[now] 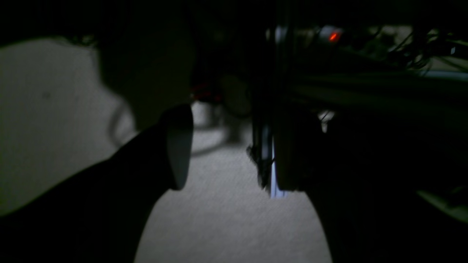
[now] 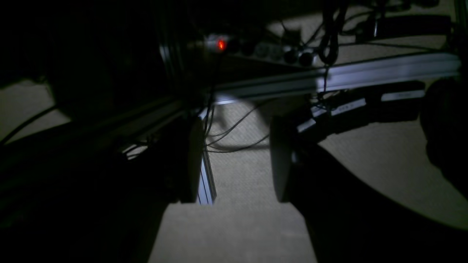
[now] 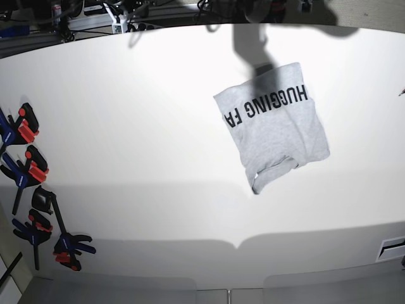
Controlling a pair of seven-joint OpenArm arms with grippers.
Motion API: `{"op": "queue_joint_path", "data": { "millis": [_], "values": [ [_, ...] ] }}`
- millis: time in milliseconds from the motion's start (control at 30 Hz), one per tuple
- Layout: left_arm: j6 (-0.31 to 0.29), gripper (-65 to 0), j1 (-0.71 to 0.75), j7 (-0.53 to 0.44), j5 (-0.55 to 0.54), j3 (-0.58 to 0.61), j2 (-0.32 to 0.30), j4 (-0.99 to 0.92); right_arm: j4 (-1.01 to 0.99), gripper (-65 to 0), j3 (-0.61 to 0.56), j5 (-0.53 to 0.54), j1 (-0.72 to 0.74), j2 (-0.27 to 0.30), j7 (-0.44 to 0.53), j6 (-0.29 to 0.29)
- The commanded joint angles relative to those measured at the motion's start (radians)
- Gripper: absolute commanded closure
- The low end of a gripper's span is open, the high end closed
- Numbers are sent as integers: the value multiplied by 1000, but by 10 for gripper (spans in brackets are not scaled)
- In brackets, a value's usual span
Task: Fold the T-shirt properly
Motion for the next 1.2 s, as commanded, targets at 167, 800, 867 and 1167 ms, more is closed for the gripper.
{"op": "queue_joint_path", "data": {
  "millis": [167,800,867,1167],
  "values": [
    [-2,-320,11,17,9,-3,-1,3,-89,-275,-56,-1,14,13,108,-1],
    [-2,-320,-10,50,70,-3,20,3,-63,-275,-100,-43,9,19,21,7],
    [-3,-320,-11,58,71,-3,19,3,-31,-275,-100,-133,9,18,-255,-16],
    [-3,-320,-11,64,107,-3,18,3,42,-224,-161,11,6,33,-1028,90]
  ]
}}
